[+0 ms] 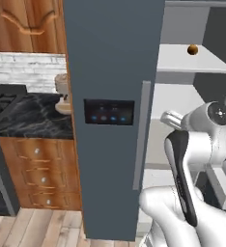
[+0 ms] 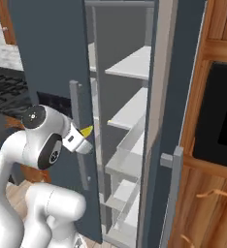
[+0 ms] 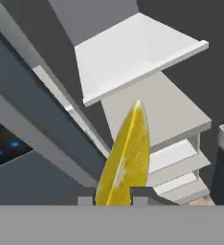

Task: Take the lemon wedge from the fridge and place it on the plate with fish on the dining counter.

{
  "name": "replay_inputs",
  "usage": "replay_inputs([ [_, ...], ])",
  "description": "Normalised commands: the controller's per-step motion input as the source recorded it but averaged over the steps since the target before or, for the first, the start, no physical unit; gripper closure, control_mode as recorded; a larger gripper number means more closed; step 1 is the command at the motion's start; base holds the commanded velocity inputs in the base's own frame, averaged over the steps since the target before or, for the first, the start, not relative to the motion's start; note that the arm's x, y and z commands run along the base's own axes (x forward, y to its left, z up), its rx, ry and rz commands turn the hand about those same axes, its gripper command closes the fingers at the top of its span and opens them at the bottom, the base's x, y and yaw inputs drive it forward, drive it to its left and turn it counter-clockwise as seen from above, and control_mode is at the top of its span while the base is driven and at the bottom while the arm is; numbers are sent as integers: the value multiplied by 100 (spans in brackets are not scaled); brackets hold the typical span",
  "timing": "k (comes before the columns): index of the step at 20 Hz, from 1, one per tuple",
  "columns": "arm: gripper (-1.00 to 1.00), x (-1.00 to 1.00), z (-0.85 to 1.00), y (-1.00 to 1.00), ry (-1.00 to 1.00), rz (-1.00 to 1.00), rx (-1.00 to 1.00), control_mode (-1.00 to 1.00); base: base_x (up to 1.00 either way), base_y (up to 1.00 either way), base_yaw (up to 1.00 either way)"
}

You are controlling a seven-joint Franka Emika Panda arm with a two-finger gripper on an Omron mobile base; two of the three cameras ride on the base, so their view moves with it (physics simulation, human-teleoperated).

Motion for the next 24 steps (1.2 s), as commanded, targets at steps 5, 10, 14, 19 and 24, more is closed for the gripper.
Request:
replay_inputs([
  [5,100,0,0,0,0,0,0,100,-44,59,76],
  [10,100,0,0,0,0,0,0,100,-2,27,94],
  [14,100,0,0,0,0,0,0,100,0,6,99],
  [19,100,0,0,0,0,0,0,100,0,0,100],
  [24,100,0,0,0,0,0,0,100,0,0,100],
])
